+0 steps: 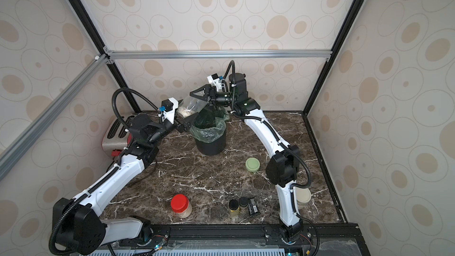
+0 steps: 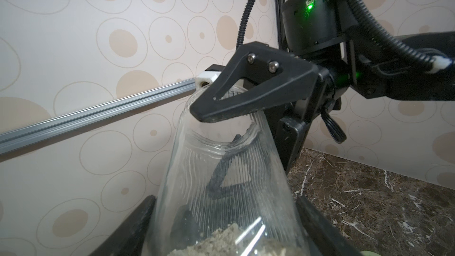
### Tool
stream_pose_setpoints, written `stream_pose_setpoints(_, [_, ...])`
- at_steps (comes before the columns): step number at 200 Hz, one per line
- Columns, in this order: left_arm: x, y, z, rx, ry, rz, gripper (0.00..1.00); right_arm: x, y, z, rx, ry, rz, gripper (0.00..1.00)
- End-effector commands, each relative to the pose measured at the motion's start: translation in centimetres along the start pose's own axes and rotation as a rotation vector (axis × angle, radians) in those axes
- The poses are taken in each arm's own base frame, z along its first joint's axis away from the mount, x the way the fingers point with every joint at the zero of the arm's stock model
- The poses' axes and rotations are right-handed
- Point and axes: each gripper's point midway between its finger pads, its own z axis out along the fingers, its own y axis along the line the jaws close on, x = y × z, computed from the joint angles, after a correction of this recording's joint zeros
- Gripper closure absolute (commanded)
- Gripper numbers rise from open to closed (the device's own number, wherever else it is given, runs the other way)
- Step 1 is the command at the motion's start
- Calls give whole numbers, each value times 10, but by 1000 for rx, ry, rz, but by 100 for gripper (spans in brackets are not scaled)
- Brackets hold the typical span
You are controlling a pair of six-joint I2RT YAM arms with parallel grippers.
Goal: Empty expired oatmeal from jars
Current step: Pour the expired oatmeal into the trash bin.
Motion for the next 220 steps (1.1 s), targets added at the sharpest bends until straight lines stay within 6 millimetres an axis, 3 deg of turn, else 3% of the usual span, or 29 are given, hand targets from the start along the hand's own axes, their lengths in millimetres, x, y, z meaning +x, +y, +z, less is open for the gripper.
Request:
stream_pose_setpoints(1, [-14,8,-8,-53,33,-55,100,0,24,-11,-28,-9,-131,11])
stream_pose_setpoints(23, [-12,8,-11,-65,66,-95,100,2,17,-19,-1,-18,-136,0])
stream_pose_setpoints(99, [-12,19,-20,-144,228,-229,100,10,-10,-60,160,-56,-185,1])
stream_pose_setpoints(153, [-3,29,-12,-195,423,-365,100,12,-30,-96,453,-101,-484,1])
stream_pose_setpoints(220, [8,28,7,-292,612,-481,100,15,-30,-107,499,-136,-897,0])
